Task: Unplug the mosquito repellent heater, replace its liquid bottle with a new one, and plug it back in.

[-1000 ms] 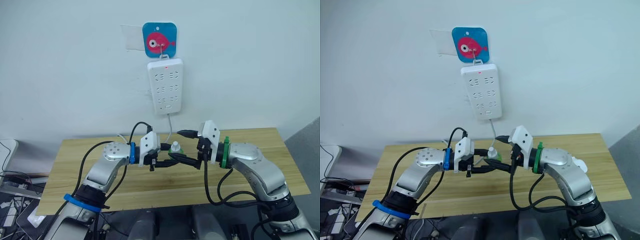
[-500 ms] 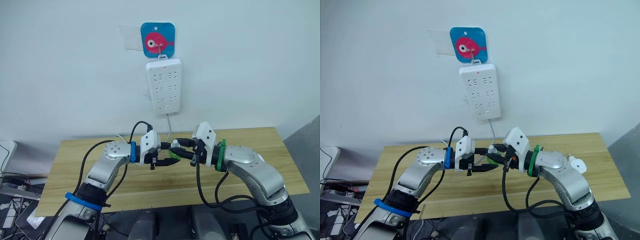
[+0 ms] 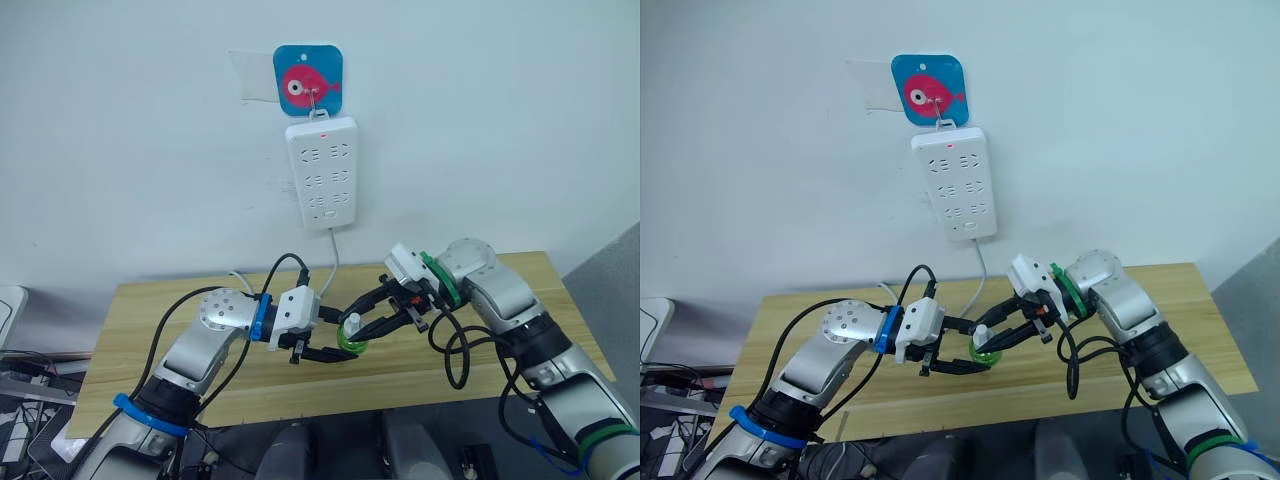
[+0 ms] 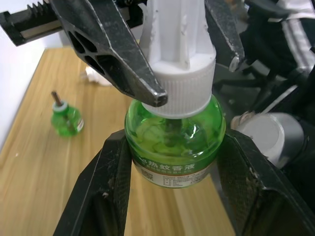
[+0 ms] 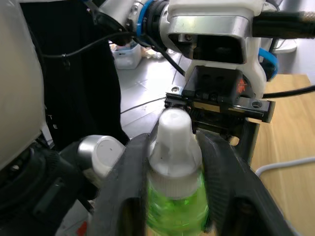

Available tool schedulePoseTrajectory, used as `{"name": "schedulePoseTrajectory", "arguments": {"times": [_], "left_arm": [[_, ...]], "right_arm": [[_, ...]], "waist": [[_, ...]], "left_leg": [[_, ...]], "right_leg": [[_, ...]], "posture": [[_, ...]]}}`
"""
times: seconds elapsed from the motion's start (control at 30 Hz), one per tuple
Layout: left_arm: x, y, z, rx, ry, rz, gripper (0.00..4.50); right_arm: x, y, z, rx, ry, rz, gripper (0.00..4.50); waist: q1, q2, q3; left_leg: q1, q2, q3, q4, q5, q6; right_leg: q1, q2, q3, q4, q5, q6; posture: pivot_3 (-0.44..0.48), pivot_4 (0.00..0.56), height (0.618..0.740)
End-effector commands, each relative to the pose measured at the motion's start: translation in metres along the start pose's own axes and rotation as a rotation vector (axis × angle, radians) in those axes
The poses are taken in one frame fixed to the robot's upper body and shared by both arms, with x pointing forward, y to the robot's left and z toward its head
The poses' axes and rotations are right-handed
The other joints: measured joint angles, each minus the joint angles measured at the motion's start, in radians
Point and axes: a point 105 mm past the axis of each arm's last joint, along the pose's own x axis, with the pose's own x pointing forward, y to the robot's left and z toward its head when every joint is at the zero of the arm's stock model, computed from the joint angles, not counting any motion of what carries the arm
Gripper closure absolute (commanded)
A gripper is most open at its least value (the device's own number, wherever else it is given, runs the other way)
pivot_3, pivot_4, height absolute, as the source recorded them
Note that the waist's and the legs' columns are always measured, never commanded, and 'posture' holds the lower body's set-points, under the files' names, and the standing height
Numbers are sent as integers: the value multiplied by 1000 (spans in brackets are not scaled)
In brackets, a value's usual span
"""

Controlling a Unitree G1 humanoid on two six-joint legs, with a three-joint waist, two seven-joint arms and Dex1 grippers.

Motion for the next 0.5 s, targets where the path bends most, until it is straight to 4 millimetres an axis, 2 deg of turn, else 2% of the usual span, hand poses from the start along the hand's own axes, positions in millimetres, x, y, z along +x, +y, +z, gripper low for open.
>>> {"name": "schedulePoseTrajectory", "arguments": {"times": [0.03, 0.17, 0.3, 0.37, 0.5], "left_arm": [[3, -1, 5, 30, -16, -17, 2349], [1, 4, 4, 19, -22, 29, 2349], [-1, 11, 4, -15, -40, 96, 2349], [-2, 15, 4, -28, -49, 126, 2349], [0, 25, 7, -40, -65, 180, 2349]], "right_arm": [[-22, -3, 10, -65, 22, -40, 1484], [-42, 4, -5, -24, 60, -149, 41], [-47, 19, -11, 20, 41, -299, 16], [-42, 24, -12, 28, 30, -351, 16], [-23, 19, -7, 33, -31, -505, 16]], "waist": [[3, 0, 0], [22, 0, 0], [30, 0, 0], [29, 0, 0], [23, 0, 0]], "left_leg": [[0, 0, 0, 0, 0, 0], [-1, 0, -1, 0, 0, 0], [-2, 0, -1, 0, 0, 0], [-2, 0, 1, 0, 0, 0], [0, 0, 0, 0, 0, 0]], "right_leg": [[0, 0, 0, 0, 0, 0], [0, -1, 0, -1, 0, 0], [-1, -1, 0, -1, 0, 0], [-2, -1, 1, -1, 0, 0], [-1, -1, 1, 2, 0, 0]], "posture": [[-65, 193, 740], [-64, 188, 740], [-82, 187, 740], [-94, 187, 740], [-109, 188, 740]]}}
